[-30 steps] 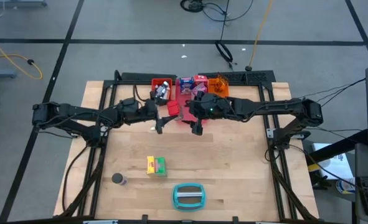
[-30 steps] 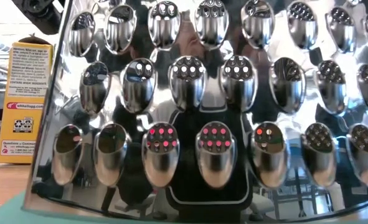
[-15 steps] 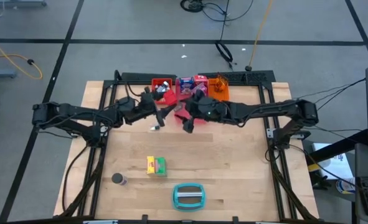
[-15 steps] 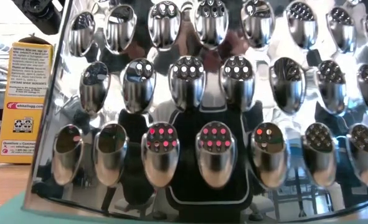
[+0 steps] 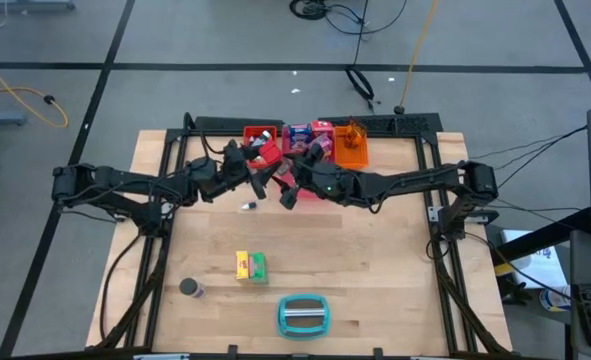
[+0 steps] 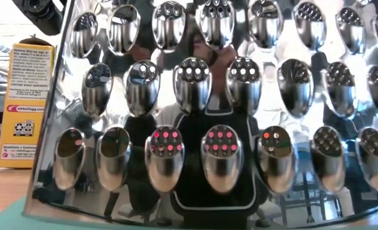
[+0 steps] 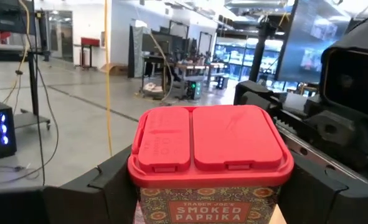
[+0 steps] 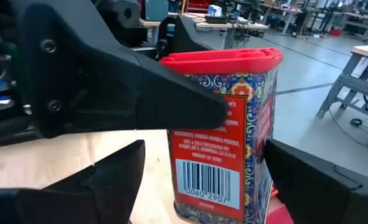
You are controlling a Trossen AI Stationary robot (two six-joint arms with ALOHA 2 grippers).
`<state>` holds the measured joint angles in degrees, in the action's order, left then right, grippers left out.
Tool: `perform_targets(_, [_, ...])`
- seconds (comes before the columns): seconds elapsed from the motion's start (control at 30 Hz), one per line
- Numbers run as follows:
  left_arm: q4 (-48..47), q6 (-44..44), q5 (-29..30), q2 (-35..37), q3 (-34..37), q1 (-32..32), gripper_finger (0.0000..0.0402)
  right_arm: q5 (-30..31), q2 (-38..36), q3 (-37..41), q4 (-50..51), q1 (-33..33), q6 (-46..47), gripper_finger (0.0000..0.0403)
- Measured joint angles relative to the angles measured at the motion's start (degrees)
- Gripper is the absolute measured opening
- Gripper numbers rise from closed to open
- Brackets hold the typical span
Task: Pick & Place Kitchen Items
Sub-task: Put the red seasoning can into the orange bin
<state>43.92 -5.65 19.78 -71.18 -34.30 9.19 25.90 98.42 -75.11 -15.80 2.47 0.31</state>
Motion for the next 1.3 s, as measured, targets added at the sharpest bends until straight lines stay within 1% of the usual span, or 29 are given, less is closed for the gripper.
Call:
perform_targets(0.07, [-0.35, -0.47, 0.03, -0.02, 0.00, 0.04, 0.0293, -0.18, 0.18, 0.00, -0.40, 0.13, 0.59, 0.0309])
perform_targets(0.13, [-0.18, -0.57, -0.17, 0.00, 0.00, 0.00, 0.0295, 0.06, 0.12, 0.00, -0.66, 0.28, 1.04, 0.0291])
perform_targets(0.2, [-0.26, -0.57, -0.28, 0.00, 0.00, 0.00, 0.0292, 1.08, 0.10, 0.00, -0.31, 0.47, 1.19, 0.0265])
perform_targets(0.33, [-0.35, -1.26, 0.63, -0.07, -0.09, 0.07, 0.0287, 1.23, 0.17, -0.01, -0.34, 0.52, 0.53, 0.0199])
perform_targets(0.37, [-0.36, -1.48, 0.78, -0.09, -0.09, 0.07, 0.0289, 1.52, 0.21, -0.02, -0.40, 0.52, 0.43, 0.0195])
perform_targets(0.5, [-0.35, -1.03, 0.05, -0.09, -0.09, 0.04, 0.0307, 1.12, 0.19, -0.02, -0.29, 0.52, 0.53, 0.0195])
perform_targets(0.57, [-0.47, -0.93, 0.00, -0.09, -0.09, 0.04, 0.0311, 1.11, 0.12, -0.02, 0.13, 0.52, 0.64, 0.0190])
perform_targets(0.63, [-0.48, -0.94, 0.01, -0.09, -0.09, 0.07, 0.0308, 1.25, 0.12, -0.02, 0.41, 0.52, 1.03, 0.0189])
perform_targets(0.8, [-0.23, -1.82, 0.13, -0.09, -0.09, 0.04, 0.0285, 1.02, 0.12, -0.02, -0.34, 0.30, 0.74, 0.0189])
perform_targets(0.87, [-0.02, -2.07, -0.07, -0.18, -0.09, -0.01, 0.0284, 1.36, 0.12, -0.02, -0.65, 0.10, 0.77, 0.0189])
perform_targets(0.9, [0.49, -2.37, -0.06, -0.48, -0.09, -0.12, 0.0284, 1.45, 0.12, -0.02, -0.75, 0.10, 0.81, 0.0193])
perform_targets(0.93, [1.14, -2.61, -0.13, -0.82, -0.09, -0.24, 0.0285, 1.35, 0.08, 0.00, -0.79, 0.10, 0.91, 0.0207])
perform_targets(1.03, [2.41, -3.40, -2.26, -1.58, -0.09, -0.30, 0.0291, 0.81, 0.01, 0.04, -0.68, 0.11, 0.93, 0.0259])
perform_targets(1.1, [2.24, -3.88, -2.72, -1.64, -0.08, -0.35, 0.0290, 1.23, 0.01, 0.04, -0.41, 0.05, 0.97, 0.0271])
perform_targets(1.13, [2.48, -3.96, -2.76, -1.64, -0.07, -0.35, 0.0288, 1.24, 0.01, 0.04, -0.49, 0.05, 0.99, 0.0269])
perform_targets(1.2, [2.93, -3.98, -2.89, -1.64, -0.07, -0.33, 0.0283, 0.78, 0.01, 0.04, -1.06, 0.09, 1.58, 0.0251])
perform_targets(1.3, [2.86, -4.13, -1.87, -1.71, -0.09, -0.26, 0.0283, 1.60, 0.10, 0.04, -1.21, 0.08, 1.44, 0.0204])
